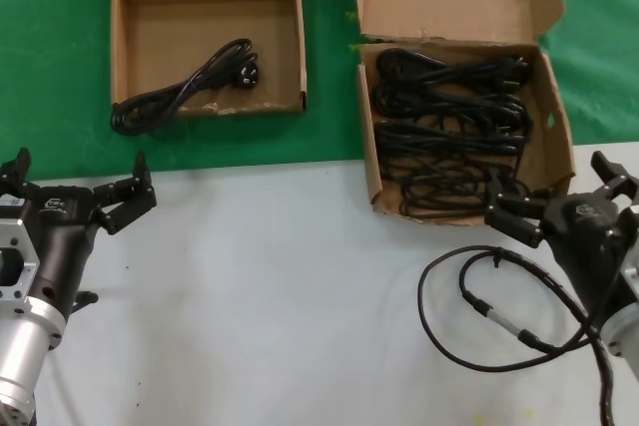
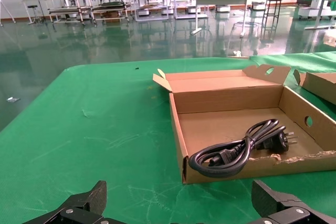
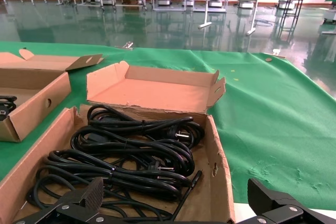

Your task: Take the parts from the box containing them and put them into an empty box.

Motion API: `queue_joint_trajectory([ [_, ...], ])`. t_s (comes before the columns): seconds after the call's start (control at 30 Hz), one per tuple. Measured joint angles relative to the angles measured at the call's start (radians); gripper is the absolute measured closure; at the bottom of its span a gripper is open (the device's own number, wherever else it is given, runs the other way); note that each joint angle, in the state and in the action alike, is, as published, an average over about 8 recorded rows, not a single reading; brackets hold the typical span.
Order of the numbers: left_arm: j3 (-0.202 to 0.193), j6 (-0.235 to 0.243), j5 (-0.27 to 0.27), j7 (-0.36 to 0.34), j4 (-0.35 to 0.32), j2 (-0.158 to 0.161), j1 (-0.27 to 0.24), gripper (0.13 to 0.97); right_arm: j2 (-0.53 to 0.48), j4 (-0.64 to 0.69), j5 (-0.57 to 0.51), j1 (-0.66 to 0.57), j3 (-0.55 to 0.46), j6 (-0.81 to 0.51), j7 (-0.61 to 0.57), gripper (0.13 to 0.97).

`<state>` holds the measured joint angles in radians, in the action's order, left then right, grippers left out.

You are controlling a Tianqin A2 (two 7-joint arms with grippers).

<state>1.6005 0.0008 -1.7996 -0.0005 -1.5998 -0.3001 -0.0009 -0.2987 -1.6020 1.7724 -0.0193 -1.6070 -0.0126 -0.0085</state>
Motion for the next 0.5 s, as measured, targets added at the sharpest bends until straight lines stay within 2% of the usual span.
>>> queue_joint_trajectory([
  [0.5, 0.000, 0.000, 0.000, 0.000, 0.000, 0.000, 0.000, 0.132, 0.000, 0.000, 0.000, 0.000, 0.000, 0.000, 0.000, 0.129],
])
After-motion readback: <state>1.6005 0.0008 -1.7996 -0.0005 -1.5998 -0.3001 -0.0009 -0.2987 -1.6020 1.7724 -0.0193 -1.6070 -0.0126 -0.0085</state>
